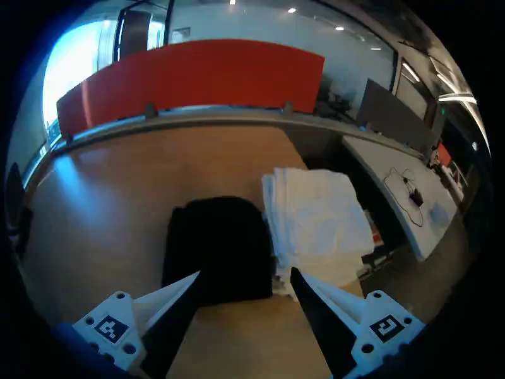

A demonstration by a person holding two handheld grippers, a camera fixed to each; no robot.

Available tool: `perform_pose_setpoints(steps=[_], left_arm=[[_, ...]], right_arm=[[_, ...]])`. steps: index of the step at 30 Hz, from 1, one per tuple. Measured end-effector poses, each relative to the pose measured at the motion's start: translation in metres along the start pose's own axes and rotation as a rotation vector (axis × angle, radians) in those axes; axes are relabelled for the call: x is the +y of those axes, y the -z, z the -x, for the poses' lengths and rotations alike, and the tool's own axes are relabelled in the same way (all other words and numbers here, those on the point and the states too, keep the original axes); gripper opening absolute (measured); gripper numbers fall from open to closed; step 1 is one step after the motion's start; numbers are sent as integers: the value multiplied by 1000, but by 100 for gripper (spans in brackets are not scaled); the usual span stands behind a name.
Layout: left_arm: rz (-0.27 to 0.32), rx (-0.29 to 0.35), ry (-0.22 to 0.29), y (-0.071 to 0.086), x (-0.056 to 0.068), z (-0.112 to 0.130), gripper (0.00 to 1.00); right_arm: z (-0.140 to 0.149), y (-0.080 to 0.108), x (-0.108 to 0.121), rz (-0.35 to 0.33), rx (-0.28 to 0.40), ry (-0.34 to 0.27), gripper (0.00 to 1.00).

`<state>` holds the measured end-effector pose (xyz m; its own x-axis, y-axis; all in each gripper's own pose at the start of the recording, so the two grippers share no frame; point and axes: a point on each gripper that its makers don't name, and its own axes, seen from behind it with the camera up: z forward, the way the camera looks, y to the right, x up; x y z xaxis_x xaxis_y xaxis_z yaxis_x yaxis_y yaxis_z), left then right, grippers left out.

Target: Fold towel

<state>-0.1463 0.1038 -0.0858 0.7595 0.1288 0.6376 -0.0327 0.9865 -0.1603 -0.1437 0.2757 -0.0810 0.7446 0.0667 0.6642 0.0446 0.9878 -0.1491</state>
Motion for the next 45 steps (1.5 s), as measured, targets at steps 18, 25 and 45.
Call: perform_pose_setpoints(steps=[18,25,45], left_arm=[[-13,61,-1,-2,-6,-24,78],[-9,81,-3,-4,-5,-31,78],[-78,337,24,17,-41,-111,78]], right_arm=[[-85,61,-40,4,451,9,100],[-106,71,-52,-2,524,26,100],[-158,105,-135,-54,613,62,100]])
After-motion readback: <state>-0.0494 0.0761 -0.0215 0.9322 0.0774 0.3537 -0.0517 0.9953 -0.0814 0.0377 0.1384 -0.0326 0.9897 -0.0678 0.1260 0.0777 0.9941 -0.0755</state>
